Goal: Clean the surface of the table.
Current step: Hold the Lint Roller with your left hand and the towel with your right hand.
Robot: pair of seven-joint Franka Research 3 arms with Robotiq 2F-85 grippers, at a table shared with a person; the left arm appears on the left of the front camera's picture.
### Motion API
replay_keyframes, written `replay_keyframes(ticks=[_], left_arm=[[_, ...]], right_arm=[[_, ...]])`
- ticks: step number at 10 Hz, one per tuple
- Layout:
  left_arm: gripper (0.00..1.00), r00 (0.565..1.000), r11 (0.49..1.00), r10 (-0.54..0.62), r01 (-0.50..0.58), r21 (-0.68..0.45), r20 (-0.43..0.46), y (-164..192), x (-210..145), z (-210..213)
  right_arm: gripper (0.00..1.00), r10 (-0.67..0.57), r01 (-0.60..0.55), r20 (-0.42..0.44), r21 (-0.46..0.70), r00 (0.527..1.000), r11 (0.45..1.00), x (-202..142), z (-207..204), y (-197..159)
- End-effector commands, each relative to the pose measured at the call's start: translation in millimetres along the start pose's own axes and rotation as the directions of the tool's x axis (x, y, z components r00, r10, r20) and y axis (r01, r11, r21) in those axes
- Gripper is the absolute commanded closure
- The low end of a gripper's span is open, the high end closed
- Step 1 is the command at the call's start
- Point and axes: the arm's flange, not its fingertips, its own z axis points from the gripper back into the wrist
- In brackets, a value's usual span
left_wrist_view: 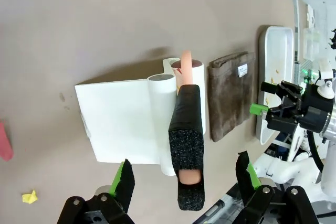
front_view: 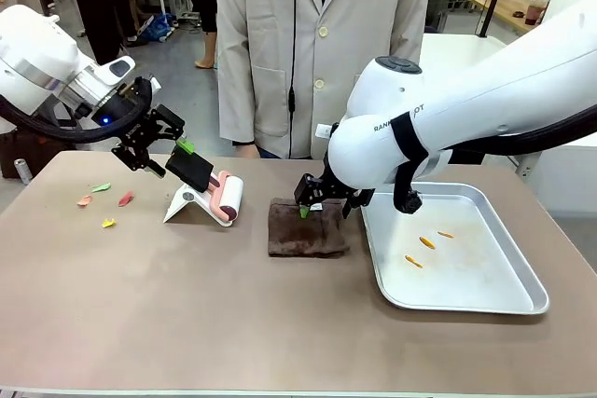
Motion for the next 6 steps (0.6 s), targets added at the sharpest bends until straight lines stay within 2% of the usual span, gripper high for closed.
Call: replay_keyframes(ticks=[1, 4, 6], left_arm=[[0.0, 1.0, 0.999, 0.009, -0.009, -0.037, 0.0, -4, 4, 2], [0.0, 1.0, 0.999, 0.0, 0.0, -0.05, -0.004, -5, 5, 1], [0.0, 1.0, 0.998, -0.003, 0.003, -0.055, -0.004, -5, 5, 2]], right_arm=[[0.0, -0.04, 0.04, 0.008, -0.065, 0.999, 0.997, 14, -11, 17], [0.0, -0.106, 0.101, -0.024, -0.146, 0.994, 0.984, 20, -24, 23], [0.0, -0.11, 0.099, -0.038, -0.214, 0.993, 0.972, 19, -31, 30]])
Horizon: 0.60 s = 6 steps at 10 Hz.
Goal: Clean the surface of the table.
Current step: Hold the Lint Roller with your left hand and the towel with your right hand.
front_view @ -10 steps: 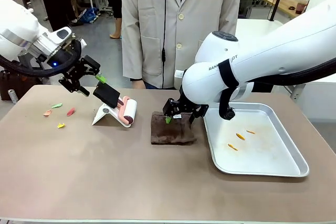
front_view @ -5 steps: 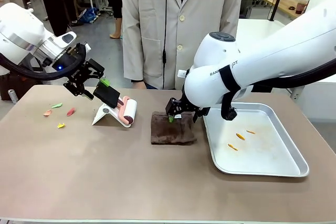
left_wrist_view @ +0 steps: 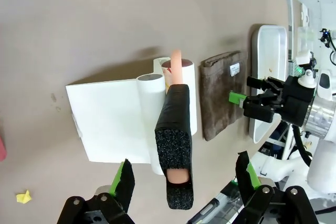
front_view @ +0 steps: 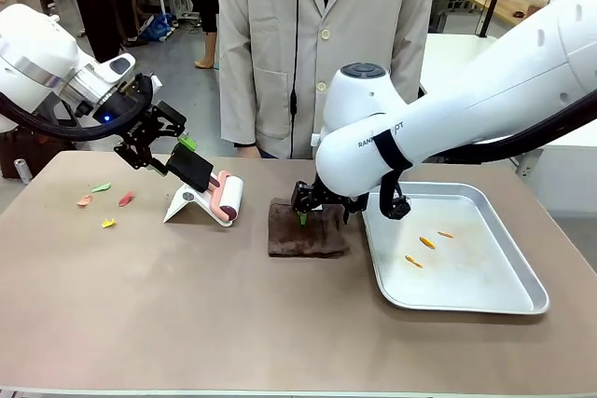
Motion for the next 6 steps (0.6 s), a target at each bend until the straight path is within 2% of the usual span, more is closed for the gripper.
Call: replay_keyframes(ticks=[1, 4, 6], left_arm=[[0.0, 1.0, 1.0, -0.007, 0.007, -0.029, 0.0, -1.0, 4.3, 0.3], [0.0, 1.0, 0.999, -0.017, 0.017, -0.033, -0.002, -1.4, 4.2, 0.3], [0.0, 1.0, 0.999, -0.019, 0.019, -0.035, -0.003, -1.7, 3.8, 0.7]], right_arm=[[0.0, -0.042, 0.042, -0.001, -0.096, 0.999, 0.994, 6.3, -4.9, 18.3], [0.0, -0.098, 0.101, 0.026, -0.157, 0.995, 0.982, 5.9, -9.7, 18.9], [0.0, -0.081, 0.081, 0.008, -0.138, 0.997, 0.987, 6.5, -10.8, 19.3]])
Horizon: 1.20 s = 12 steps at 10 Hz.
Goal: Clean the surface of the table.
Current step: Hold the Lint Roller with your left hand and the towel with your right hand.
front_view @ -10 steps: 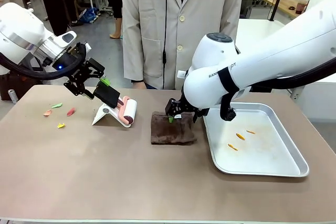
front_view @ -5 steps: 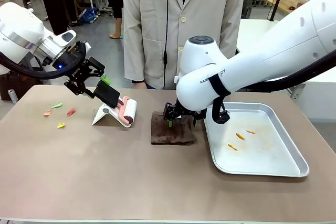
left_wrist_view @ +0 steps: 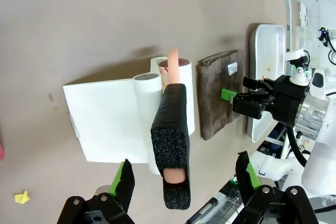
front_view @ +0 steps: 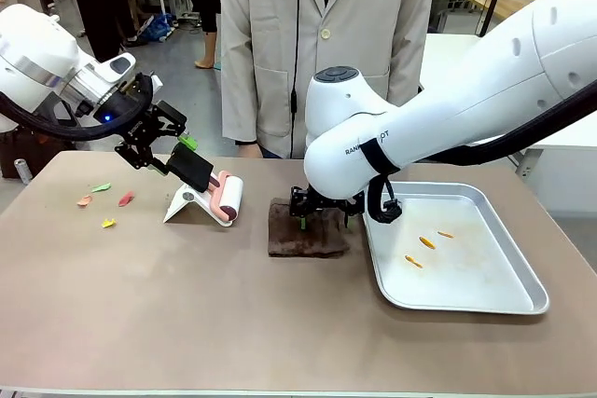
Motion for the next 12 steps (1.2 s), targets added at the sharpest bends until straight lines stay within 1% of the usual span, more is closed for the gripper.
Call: replay_keyframes(ticks=[1, 2, 3, 4, 5, 6, 7, 8, 9, 10, 12], left_arm=[[0.0, 1.0, 0.999, -0.021, 0.021, -0.028, -0.003, -0.8, 4.4, 1.3], [0.0, 1.0, 0.999, -0.023, 0.023, -0.028, -0.011, -0.8, 4.6, 1.1], [0.18, 1.0, 0.999, -0.023, 0.023, -0.031, -0.013, -0.8, 4.8, 1.2], [0.59, 1.0, 0.999, -0.024, 0.023, -0.026, -0.02, -1.1, 5.1, 1.1], [0.77, 0.999, 0.999, -0.025, 0.025, -0.026, -0.023, -0.9, 5.5, 0.8], [1.0, 0.999, 0.999, -0.025, 0.024, -0.027, -0.029, 0.2, 6.5, -0.8], [1.0, 0.999, 0.999, -0.024, 0.023, -0.027, -0.034, 1.4, 7.3, -2.6], [1.0, 0.999, 0.999, -0.024, 0.023, -0.025, -0.035, 1.9, 7.5, -3.5], [0.96, 0.999, 0.999, -0.025, 0.025, -0.023, -0.033, 1.0, 7.6, -3.6], [1.0, 0.999, 0.999, -0.032, 0.031, -0.023, -0.024, -0.2, 6.7, -2.0], [1.0, 0.999, 0.999, -0.04, 0.04, -0.027, -0.011, -1.6, 5.5, 0.8]], right_arm=[[0.0, -0.026, 0.027, 0.019, -0.036, 0.999, 0.999, 4.5, -0.5, 6.3], [0.0, -0.029, 0.029, 0.013, -0.038, 1.0, 0.999, 4.6, -0.9, 6.1], [0.0, -0.03, 0.03, 0.007, -0.037, 1.0, 0.999, 4.6, -1.0, 6.1], [0.6, -0.036, 0.036, -0.006, -0.041, 0.999, 0.999, 5.2, -1.2, 5.8], [0.6, -0.04, 0.04, -0.013, -0.036, 0.999, 0.999, 5.4, -1.7, 6.2], [1.0, -0.039, 0.039, -0.017, -0.036, 0.999, 0.999, 4.9, -1.8, 6.1], [0.65, -0.04, 0.04, -0.019, -0.034, 0.999, 0.999, 4.9, -2.0, 5.9], [1.0, -0.041, 0.041, -0.021, -0.032, 0.999, 0.999, 4.8, -2.1, 5.4], [1.0, -0.045, 0.044, -0.024, -0.026, 0.999, 0.999, 5.0, -2.6, 5.2], [1.0, -0.044, 0.044, -0.028, -0.019, 0.999, 0.999, 4.8, -2.9, 5.3], [1.0, -0.047, 0.046, -0.036, -0.012, 0.998, 0.999, 4.9, -4.0, 4.6]])
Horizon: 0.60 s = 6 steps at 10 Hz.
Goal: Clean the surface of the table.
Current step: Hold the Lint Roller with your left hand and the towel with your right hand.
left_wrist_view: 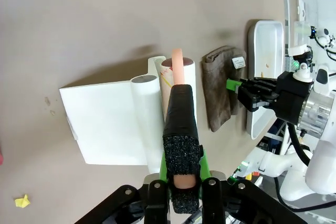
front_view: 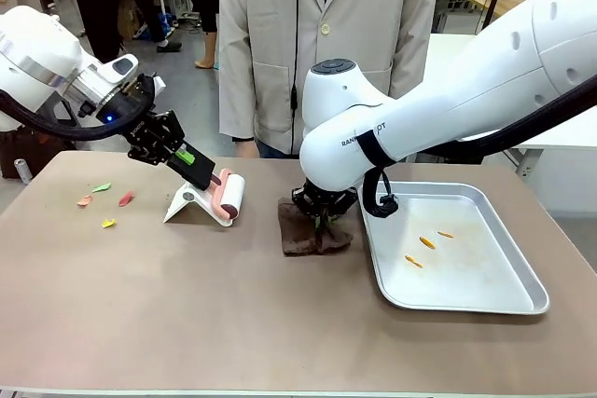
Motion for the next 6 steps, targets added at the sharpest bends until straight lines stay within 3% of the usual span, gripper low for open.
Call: replay_keyframes(ticks=[1, 3, 6], left_arm=[[1.0, 1.0, 0.999, -0.029, 0.029, -0.013, 0.011, -3, 0, 4], [1.0, 0.999, 0.999, -0.04, 0.041, -0.021, 0.032, -6, -4, 9], [1.0, 0.994, 0.989, -0.09, 0.095, -0.109, 0.054, -15, -27, 44]], right_arm=[[1.0, -0.036, 0.036, -0.034, -0.003, 0.999, 0.999, -1, -13, -1], [1.0, -0.026, 0.028, -0.038, 0.046, 0.999, 0.999, -1, -7, -6], [1.0, -0.043, 0.063, -0.08, 0.269, 0.996, 0.961, -6, 26, -51]])
